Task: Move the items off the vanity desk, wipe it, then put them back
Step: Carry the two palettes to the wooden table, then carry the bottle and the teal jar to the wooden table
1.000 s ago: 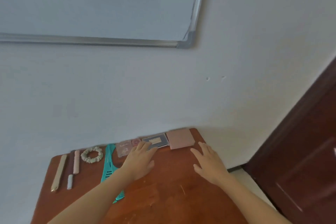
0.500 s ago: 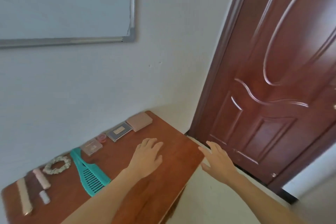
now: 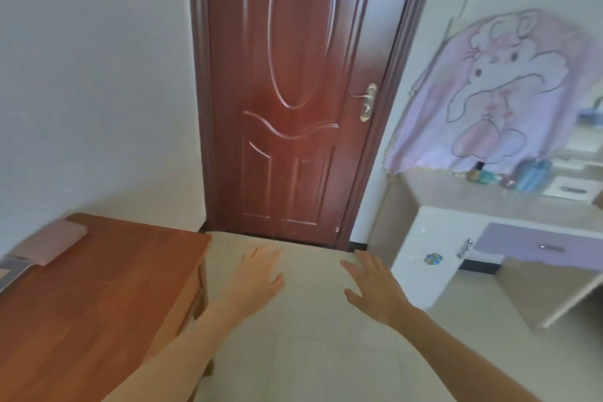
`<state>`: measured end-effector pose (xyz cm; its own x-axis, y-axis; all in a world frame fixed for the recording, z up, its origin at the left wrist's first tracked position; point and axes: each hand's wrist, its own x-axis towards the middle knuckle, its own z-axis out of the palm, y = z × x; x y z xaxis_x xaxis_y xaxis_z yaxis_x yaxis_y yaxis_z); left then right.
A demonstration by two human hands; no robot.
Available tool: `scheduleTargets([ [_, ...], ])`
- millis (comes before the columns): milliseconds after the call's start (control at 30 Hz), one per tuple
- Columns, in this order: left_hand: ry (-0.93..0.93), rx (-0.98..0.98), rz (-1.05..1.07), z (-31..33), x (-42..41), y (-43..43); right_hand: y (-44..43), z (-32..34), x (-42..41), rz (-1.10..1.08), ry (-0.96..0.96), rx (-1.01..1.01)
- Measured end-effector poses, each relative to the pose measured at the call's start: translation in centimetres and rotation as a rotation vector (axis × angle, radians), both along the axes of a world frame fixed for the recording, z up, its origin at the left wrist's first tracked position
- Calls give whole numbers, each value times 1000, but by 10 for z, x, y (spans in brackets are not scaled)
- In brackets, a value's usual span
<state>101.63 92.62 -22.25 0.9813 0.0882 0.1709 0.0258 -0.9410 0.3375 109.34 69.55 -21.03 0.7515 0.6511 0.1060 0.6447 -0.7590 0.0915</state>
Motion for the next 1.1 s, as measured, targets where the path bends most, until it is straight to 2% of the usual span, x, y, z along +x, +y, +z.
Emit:
scheduleTargets([
  [167, -83, 99, -184, -8, 19, -131, -140, -1, -21, -206, 97, -51],
  [300, -205, 49, -317, -15, 20, -216, -222, 1, -43, -352, 64, -69],
  [433, -122, -32, -393, -25, 12, -294, -296, -11, -66, -474, 82, -28],
  [533, -59, -64, -435, -28, 29, -331, -336, -8, -73, -551, 23, 16],
  [600, -15, -102, -458, -29, 43, -352, -361, -5, -77, -589, 56, 106],
  [667, -19, -172, -470, -27, 60, -375, -385, -3, -75, -620, 93, 111],
  [833, -47, -256, -464, -28, 111, -422, -432, -3, -38, -642, 99, 106],
  [1100, -41, -323, -401, -32, 233, -483, -512, 19, 70, -658, 127, 68],
])
